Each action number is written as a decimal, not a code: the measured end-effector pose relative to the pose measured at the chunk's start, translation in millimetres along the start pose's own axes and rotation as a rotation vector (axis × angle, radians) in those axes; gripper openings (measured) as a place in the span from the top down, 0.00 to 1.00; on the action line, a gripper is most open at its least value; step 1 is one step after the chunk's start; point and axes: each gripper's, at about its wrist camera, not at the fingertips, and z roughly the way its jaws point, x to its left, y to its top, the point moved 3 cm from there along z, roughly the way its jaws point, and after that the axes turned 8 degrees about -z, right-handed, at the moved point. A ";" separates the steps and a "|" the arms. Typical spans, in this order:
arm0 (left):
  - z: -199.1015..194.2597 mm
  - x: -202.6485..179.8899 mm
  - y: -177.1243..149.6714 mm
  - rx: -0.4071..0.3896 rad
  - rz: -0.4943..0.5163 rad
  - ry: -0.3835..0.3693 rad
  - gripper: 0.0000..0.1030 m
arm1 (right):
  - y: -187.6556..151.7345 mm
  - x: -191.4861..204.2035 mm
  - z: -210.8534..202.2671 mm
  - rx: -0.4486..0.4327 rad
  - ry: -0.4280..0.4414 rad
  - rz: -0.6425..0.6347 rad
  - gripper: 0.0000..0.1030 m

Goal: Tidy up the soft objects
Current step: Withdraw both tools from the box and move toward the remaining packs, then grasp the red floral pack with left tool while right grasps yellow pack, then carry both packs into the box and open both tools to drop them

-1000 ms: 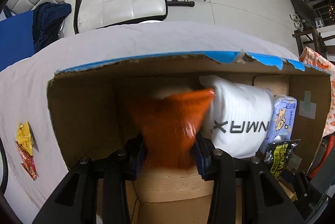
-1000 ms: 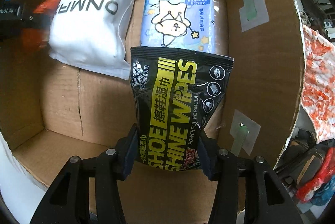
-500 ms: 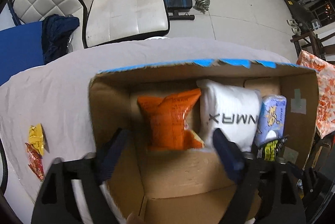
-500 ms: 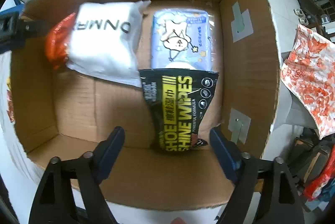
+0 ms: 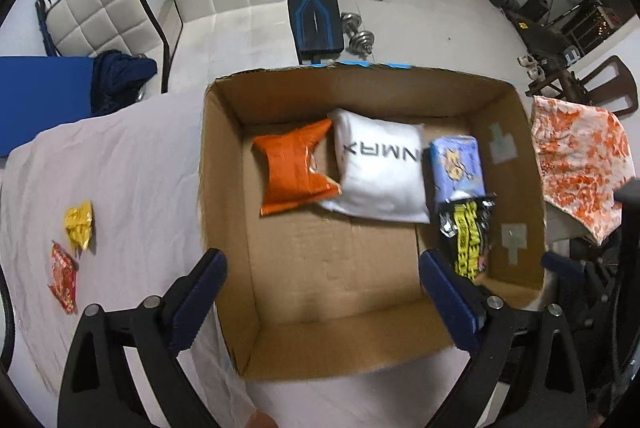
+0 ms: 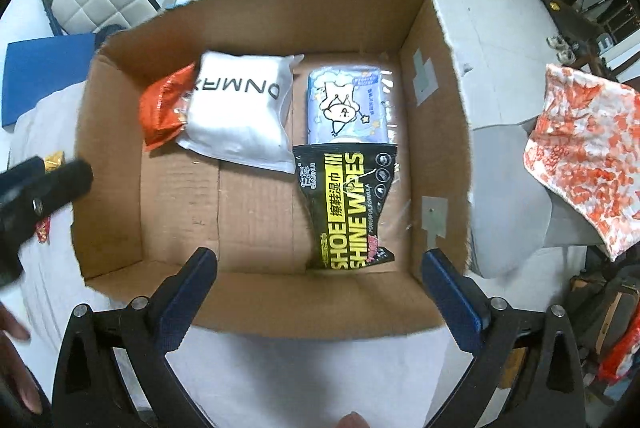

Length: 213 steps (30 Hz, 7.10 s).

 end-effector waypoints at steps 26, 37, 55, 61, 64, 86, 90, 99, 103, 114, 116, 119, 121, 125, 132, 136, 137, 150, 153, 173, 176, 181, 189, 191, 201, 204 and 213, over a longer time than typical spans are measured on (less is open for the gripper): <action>-110.9 37.6 -91.1 -0.189 -0.090 -0.047 0.05 | -80.4 44.4 -127.0 -0.197 0.000 -0.016 0.00; -140.2 194.0 -82.3 -0.237 -0.209 0.125 0.05 | -27.8 204.3 -121.9 -0.182 0.137 -0.184 0.00; -25.9 446.1 -55.6 0.000 -0.373 0.256 0.05 | 109.6 460.1 33.4 0.091 0.242 -0.318 0.00; 36.4 458.7 -47.1 0.105 -0.311 0.205 0.05 | 128.9 487.3 93.3 0.171 0.269 -0.291 0.00; 63.7 460.6 -45.3 0.153 -0.277 0.190 0.05 | 139.7 497.8 117.9 0.195 0.267 -0.285 0.00; 127.2 457.4 -35.2 0.215 -0.228 0.135 0.23 | 147.9 553.1 200.7 0.316 0.203 -0.318 0.11; 121.6 455.6 -32.6 0.201 -0.215 0.133 0.38 | 148.2 563.5 204.7 0.318 0.180 -0.331 0.14; 115.9 451.1 -30.4 0.187 -0.220 0.139 0.57 | 145.3 587.6 209.1 0.314 0.125 -0.365 0.32; 115.4 451.9 -32.8 0.183 -0.235 0.140 0.58 | 143.9 584.7 206.1 0.314 0.114 -0.370 0.35; 107.6 459.7 -40.0 0.152 -0.265 0.155 0.59 | 137.0 593.9 190.7 0.311 0.103 -0.407 0.49; 102.6 457.7 -42.2 0.140 -0.269 0.148 0.59 | 136.6 593.8 188.6 0.307 0.120 -0.401 0.50; 87.0 453.8 -43.2 0.121 -0.278 0.131 0.59 | 140.7 586.2 178.8 0.290 0.144 -0.394 0.50; 74.9 452.6 -44.9 0.103 -0.288 0.120 0.59 | 143.3 580.1 168.2 0.272 0.155 -0.393 0.50; 45.7 446.0 -45.5 0.061 -0.300 0.097 0.59 | 148.9 571.2 143.6 0.233 0.180 -0.386 0.50; -8.9 426.6 -51.1 -0.021 -0.302 0.072 0.59 | 151.4 539.9 87.6 0.143 0.213 -0.387 0.50; -35.6 410.9 -57.8 -0.060 -0.304 0.046 0.59 | 140.9 512.3 51.0 0.090 0.221 -0.385 0.50; -43.4 405.4 -59.9 -0.072 -0.302 0.040 0.59 | 135.1 505.0 41.4 0.079 0.223 -0.381 0.50; -106.9 289.3 -63.9 -0.155 -0.241 -0.081 0.59 | 40.9 343.7 -44.8 -0.041 0.227 -0.277 0.50; -112.2 257.3 -66.7 -0.152 -0.217 -0.116 0.59 | 20.5 301.4 -62.6 -0.061 0.224 -0.240 0.50; -103.2 79.3 -32.8 -0.114 -0.070 -0.214 0.59 | -18.6 118.3 -109.1 -0.130 0.179 -0.043 0.50; -92.3 67.5 -27.6 -0.098 -0.064 -0.205 0.59 | -13.9 101.9 -98.7 -0.116 0.177 -0.024 0.50; -63.3 55.6 -14.8 -0.056 -0.066 -0.187 0.59 | -5.3 77.4 -74.6 -0.088 0.171 -0.003 0.50; 5.9 37.0 -2.8 0.092 -0.084 -0.178 0.59 | 5.5 57.3 -14.3 -0.013 0.168 0.010 0.50; 20.5 34.6 -1.5 0.126 -0.091 -0.170 0.59 | 7.3 56.7 2.5 0.014 0.173 0.008 0.50; 71.7 30.2 -3.8 0.203 -0.088 -0.112 0.59 | 14.6 54.0 48.1 0.076 0.212 0.013 0.47; 75.4 31.6 -4.3 0.200 -0.084 -0.079 0.58 | 15.9 53.8 51.2 0.080 0.221 0.013 0.47; 64.0 31.3 -4.9 0.151 -0.071 -0.022 0.56 | 15.0 54.6 51.3 0.087 0.207 0.003 0.42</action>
